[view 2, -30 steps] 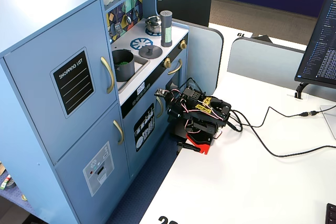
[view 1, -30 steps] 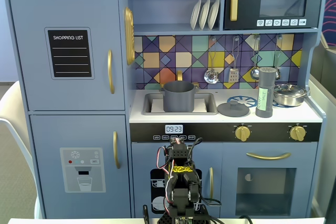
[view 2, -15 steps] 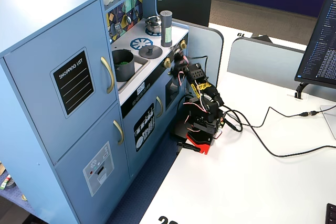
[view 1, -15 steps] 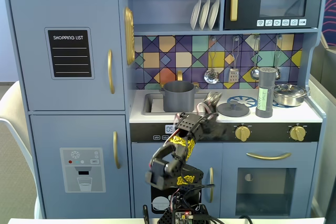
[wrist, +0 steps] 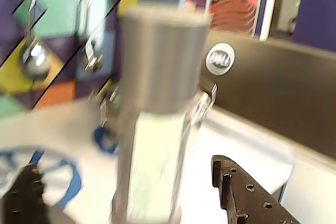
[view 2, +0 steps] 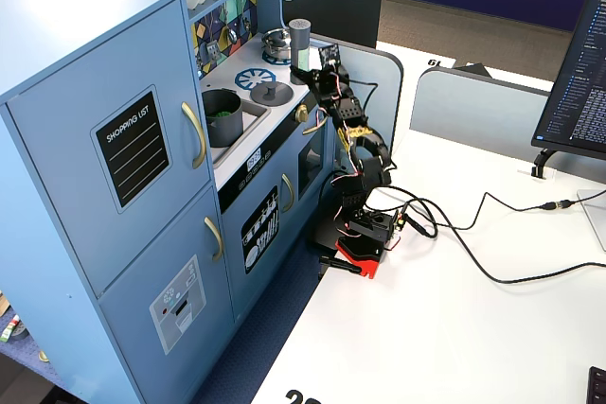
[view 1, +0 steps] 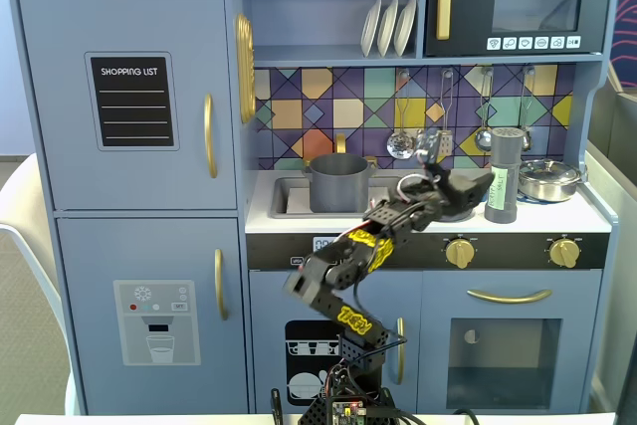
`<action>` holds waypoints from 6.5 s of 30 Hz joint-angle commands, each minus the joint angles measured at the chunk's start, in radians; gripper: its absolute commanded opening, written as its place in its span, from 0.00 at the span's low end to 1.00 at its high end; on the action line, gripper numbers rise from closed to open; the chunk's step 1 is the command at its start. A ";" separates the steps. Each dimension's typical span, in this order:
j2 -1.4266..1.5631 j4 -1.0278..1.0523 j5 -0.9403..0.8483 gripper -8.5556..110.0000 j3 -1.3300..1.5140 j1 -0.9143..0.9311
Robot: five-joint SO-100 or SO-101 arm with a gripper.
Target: Put salt in the gray recipient
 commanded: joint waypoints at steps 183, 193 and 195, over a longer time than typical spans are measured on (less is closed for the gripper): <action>-0.739 -0.196 0.058 0.07 -0.612 -0.018; -0.742 -0.166 0.074 0.07 -0.597 0.000; -0.742 -0.164 0.075 0.07 -0.591 0.000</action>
